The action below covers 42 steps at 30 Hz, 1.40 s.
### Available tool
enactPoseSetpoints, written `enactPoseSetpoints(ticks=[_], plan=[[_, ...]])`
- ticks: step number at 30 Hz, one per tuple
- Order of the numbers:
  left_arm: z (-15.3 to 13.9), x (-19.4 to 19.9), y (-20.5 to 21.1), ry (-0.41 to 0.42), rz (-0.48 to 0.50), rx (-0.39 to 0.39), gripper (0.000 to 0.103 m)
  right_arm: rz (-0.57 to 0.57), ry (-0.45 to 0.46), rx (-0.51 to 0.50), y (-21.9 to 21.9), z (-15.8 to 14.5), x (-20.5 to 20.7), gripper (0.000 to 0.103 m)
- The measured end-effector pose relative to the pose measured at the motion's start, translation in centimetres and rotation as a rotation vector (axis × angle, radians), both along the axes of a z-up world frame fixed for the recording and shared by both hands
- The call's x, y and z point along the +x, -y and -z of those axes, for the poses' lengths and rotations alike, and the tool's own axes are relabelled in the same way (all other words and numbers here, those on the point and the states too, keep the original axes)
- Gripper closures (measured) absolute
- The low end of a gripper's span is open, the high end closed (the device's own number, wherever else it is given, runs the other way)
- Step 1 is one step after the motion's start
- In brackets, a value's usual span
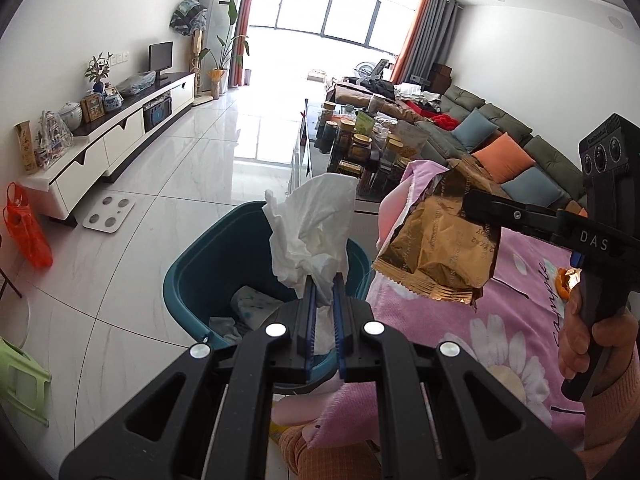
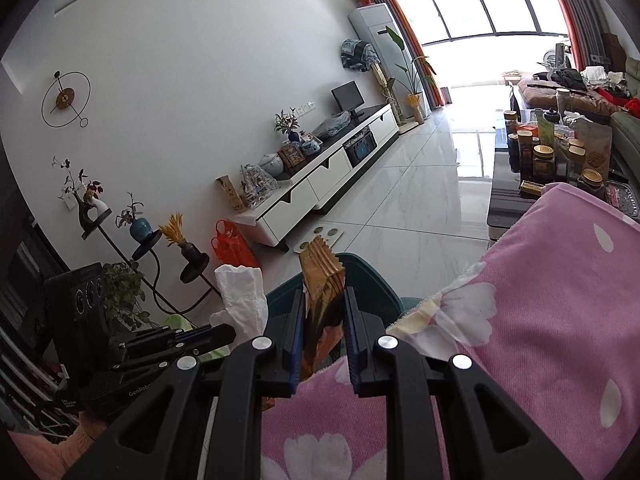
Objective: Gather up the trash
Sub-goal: 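Carry tissue and foil bag to the teal wastebasket and open both tools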
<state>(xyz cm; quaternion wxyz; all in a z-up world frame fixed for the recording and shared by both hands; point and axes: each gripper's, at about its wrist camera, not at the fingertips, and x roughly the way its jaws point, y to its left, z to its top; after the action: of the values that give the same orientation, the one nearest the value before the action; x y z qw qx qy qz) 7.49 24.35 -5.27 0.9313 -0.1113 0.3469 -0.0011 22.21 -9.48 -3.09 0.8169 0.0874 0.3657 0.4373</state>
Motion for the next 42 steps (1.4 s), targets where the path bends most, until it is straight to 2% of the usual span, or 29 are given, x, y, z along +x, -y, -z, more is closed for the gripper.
enactPoseSetpoints(ticks=[19, 27, 31, 42], plan=[[4.9, 4.0, -1.3, -0.108, -0.033, -0.006, 0.095, -0.035, -0.119, -0.160, -8.3, 4.9, 3.5, 0.085], [6.3, 5.6, -1.9, -0.138, -0.037, -0.015, 0.093, -0.035, -0.160, -0.211, -9.8, 6.3, 4.0, 0.082], [6.9, 5.9, -2.1, -0.144, -0.041, -0.029, 0.093, -0.033, -0.168, -0.224, -10.2, 6.6, 3.9, 0.076], [7.6, 6.1, -2.3, -0.146, -0.076, -0.054, 0.088, -0.028, -0.165, -0.233, -9.9, 6.4, 3.6, 0.073]])
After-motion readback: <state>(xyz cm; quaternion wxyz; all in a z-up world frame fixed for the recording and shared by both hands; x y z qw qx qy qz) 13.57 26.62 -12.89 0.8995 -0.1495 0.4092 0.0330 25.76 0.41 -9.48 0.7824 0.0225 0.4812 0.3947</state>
